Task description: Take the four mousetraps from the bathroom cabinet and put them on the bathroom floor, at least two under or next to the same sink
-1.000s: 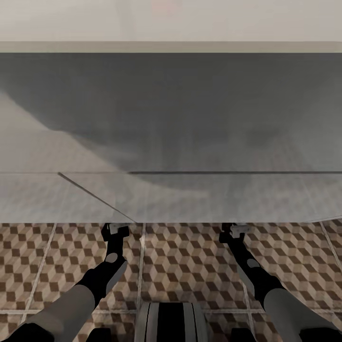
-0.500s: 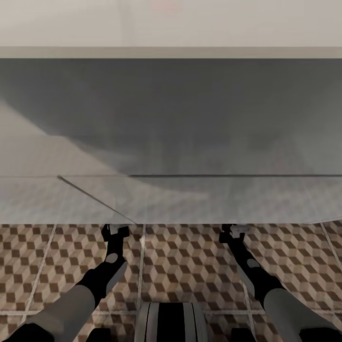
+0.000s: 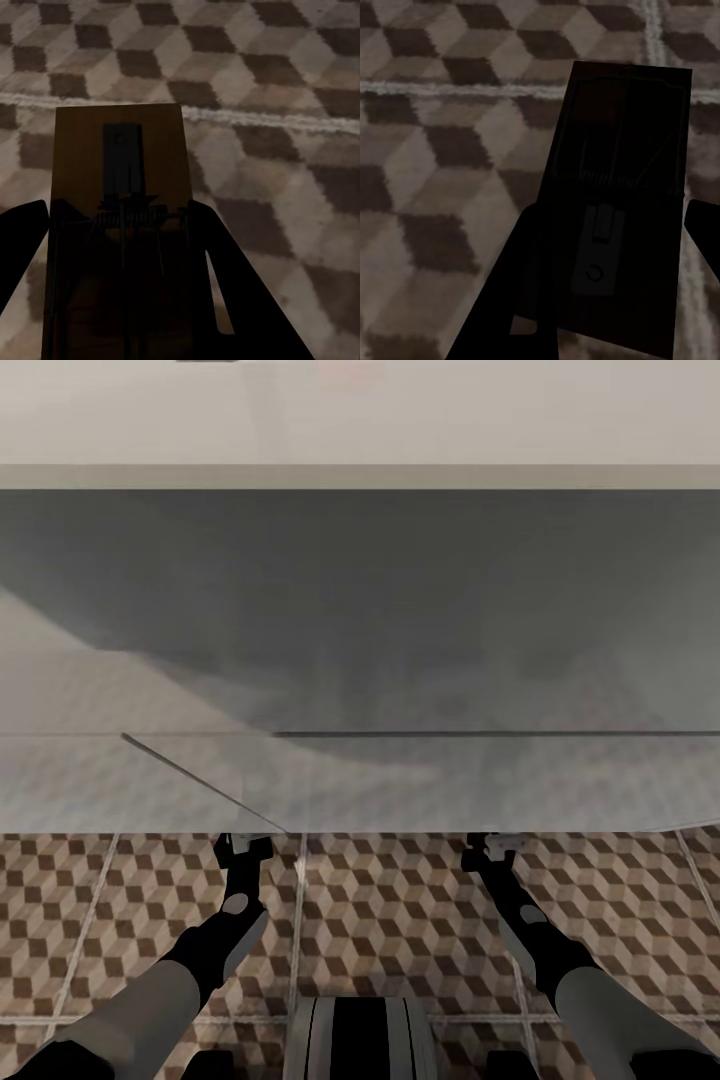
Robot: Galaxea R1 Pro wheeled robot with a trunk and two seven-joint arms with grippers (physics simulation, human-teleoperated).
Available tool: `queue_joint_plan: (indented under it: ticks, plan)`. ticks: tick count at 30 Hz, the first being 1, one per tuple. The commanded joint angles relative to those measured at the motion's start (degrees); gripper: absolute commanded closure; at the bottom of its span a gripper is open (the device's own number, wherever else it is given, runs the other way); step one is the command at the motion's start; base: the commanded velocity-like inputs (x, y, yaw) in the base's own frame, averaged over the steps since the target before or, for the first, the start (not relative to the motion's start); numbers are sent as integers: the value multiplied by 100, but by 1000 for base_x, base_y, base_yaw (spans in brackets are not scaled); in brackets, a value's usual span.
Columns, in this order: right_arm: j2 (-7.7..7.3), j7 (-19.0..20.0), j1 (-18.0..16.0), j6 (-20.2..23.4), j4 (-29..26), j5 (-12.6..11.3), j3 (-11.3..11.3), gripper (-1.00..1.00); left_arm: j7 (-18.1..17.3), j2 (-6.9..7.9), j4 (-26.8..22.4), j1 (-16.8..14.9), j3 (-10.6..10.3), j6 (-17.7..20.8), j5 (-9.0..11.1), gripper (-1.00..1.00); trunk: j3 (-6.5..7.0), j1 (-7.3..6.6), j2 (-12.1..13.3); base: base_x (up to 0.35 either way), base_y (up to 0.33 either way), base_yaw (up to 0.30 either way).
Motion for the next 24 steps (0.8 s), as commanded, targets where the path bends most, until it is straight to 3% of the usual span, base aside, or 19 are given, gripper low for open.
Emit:
queue_joint_plan:
  ticks: [1,6,12,24]
  plan:
    - [-5,24,-3,-20,6,-62,31,100,47,2,3,-6,-48,-26,43,100,-3,-1,-1,0,0,0]
    - [-5,24,0,-20,6,-62,31,100,30,5,3,-6,-65,-20,37,100,-3,-1,-1,20,0,0]
    - [-5,24,-1,-20,6,-62,31,100,73,5,58,-6,-229,-18,27,100,-3,-1,-1,9,0,0]
    - [-5,24,-3,-22,4,-60,31,100,39,2,66,-6,-259,-18,47,100,-3,-1,-1,0,0,0]
